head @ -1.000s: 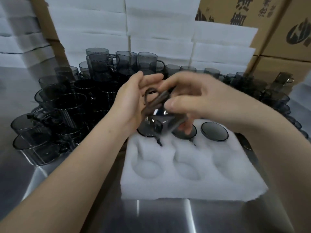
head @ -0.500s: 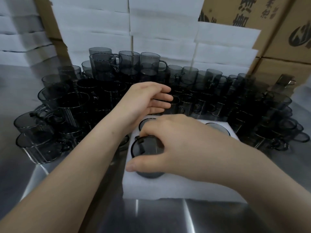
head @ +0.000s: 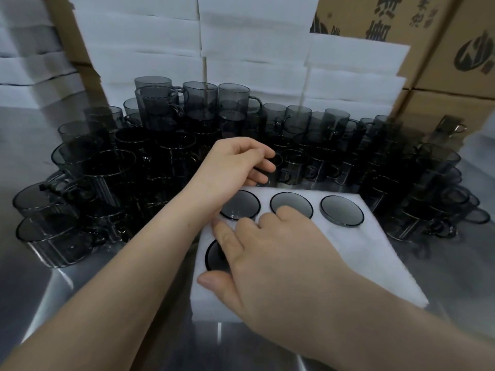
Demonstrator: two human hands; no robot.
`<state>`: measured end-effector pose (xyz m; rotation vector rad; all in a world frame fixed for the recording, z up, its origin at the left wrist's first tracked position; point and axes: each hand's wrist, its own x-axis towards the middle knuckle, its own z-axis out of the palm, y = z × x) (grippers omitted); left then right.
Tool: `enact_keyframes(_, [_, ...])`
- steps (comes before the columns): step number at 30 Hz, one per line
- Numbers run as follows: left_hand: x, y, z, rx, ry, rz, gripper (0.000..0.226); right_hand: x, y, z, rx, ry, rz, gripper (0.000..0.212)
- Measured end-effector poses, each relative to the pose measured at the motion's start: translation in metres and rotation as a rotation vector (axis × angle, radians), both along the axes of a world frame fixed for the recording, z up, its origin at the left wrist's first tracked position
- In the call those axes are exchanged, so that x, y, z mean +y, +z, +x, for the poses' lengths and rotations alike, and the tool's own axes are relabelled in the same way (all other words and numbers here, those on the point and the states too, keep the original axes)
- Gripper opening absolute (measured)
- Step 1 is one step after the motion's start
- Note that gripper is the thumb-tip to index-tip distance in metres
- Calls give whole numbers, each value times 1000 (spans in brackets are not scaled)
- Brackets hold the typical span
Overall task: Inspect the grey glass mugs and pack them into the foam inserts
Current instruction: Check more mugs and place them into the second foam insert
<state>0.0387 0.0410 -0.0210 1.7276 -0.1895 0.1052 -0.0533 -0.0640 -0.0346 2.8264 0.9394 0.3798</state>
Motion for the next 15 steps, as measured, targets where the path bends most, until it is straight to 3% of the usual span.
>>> enact_keyframes(4, [0, -1, -1, -12, 21, 22, 24, 2, 9, -6, -50, -41, -130, 49])
enact_keyframes(7, [-2, -4, 1, -41, 29, 99, 24, -2, 23, 2, 121, 106, -53, 61])
enact_keyframes(9, [-2, -6, 2, -51, 25, 139, 23, -4, 36, 13, 253, 182, -9, 58])
enact_keyframes(12, [-4, -6, -1, -163, 5, 248, 19, -17, 69, 37, 502, 195, 312, 32])
enact_keyframes(15, [-7, -9, -2, -218, 80, 391, 19, -25, 97, 81, 252, 144, 737, 24])
